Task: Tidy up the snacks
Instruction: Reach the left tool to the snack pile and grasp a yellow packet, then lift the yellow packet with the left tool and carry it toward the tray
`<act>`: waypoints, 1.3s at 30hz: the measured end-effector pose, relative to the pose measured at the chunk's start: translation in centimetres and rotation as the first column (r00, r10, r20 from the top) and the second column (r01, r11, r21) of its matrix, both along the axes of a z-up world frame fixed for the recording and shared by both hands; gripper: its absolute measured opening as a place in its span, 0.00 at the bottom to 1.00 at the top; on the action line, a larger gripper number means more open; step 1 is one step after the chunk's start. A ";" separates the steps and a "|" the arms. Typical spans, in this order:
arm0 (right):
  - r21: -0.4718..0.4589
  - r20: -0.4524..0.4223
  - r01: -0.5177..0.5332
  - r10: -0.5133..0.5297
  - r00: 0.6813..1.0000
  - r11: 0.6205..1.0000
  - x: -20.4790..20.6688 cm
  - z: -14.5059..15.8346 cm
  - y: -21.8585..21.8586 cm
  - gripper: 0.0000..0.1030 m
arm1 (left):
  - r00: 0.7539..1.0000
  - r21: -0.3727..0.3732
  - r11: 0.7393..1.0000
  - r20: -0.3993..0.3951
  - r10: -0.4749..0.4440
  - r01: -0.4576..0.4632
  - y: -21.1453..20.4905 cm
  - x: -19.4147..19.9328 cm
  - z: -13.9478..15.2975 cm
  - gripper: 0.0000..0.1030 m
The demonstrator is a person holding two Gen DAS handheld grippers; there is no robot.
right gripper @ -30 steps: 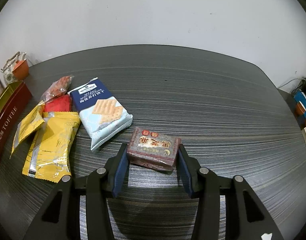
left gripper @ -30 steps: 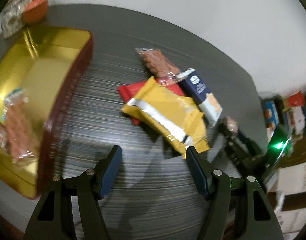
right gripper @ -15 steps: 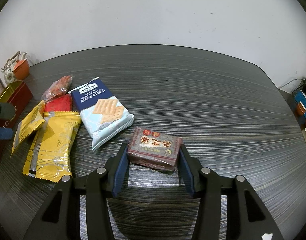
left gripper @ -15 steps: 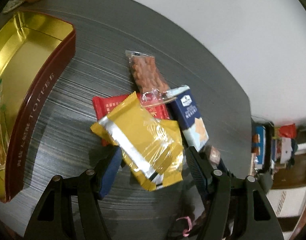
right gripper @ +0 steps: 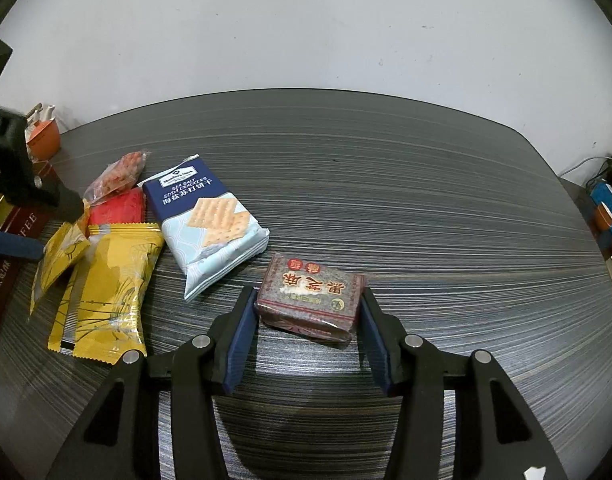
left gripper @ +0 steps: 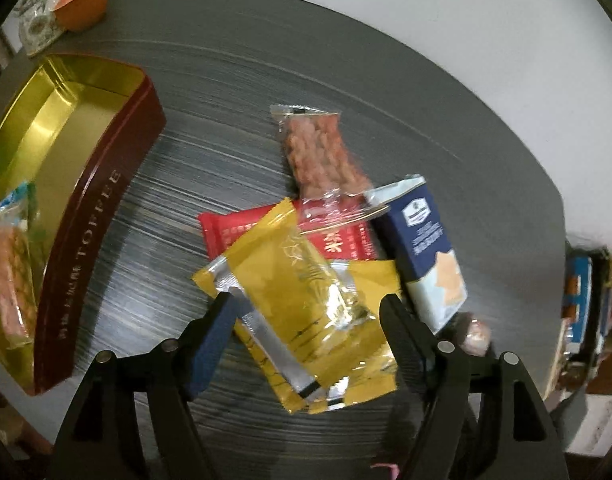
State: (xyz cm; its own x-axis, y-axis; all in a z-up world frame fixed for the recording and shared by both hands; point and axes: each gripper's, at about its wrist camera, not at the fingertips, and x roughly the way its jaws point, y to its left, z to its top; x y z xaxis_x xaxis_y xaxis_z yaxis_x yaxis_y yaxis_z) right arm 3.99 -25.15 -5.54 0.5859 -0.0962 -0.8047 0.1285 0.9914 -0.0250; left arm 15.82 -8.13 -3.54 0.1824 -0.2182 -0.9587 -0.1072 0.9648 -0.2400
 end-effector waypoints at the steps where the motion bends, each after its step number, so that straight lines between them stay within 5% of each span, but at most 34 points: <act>1: 0.000 0.000 0.000 0.000 1.000 1.000 0.0 0.0 0.0 0.47 | 1.000 0.008 1.000 -0.002 -0.002 0.002 0.0 -0.1 -0.1 0.72; 11: 0.000 -0.001 0.000 0.000 1.000 1.000 0.1 0.1 0.0 0.48 | 0.999 0.000 1.000 -0.042 -0.017 0.017 1.7 -1.6 -1.6 0.71; 21: 0.000 -0.001 0.000 0.000 1.000 1.000 0.1 0.1 0.0 0.48 | 0.996 -0.034 0.996 -0.032 -0.079 0.078 2.1 -2.8 -1.6 0.37; 32: 0.001 -0.001 0.000 0.000 1.000 1.000 0.1 0.1 0.1 0.48 | 0.995 -0.098 0.991 0.042 -0.090 0.094 3.8 -4.0 -0.2 0.17; 35: 0.001 -0.001 0.000 0.000 1.000 1.000 0.1 0.0 0.1 0.49 | 0.994 -0.093 0.990 0.058 -0.097 0.102 3.8 -4.1 0.7 0.01; 39: 0.001 -0.001 0.000 0.000 1.000 1.000 0.0 0.1 0.1 0.49 | 0.991 -0.089 0.989 0.078 -0.113 0.120 4.0 -4.0 1.2 0.00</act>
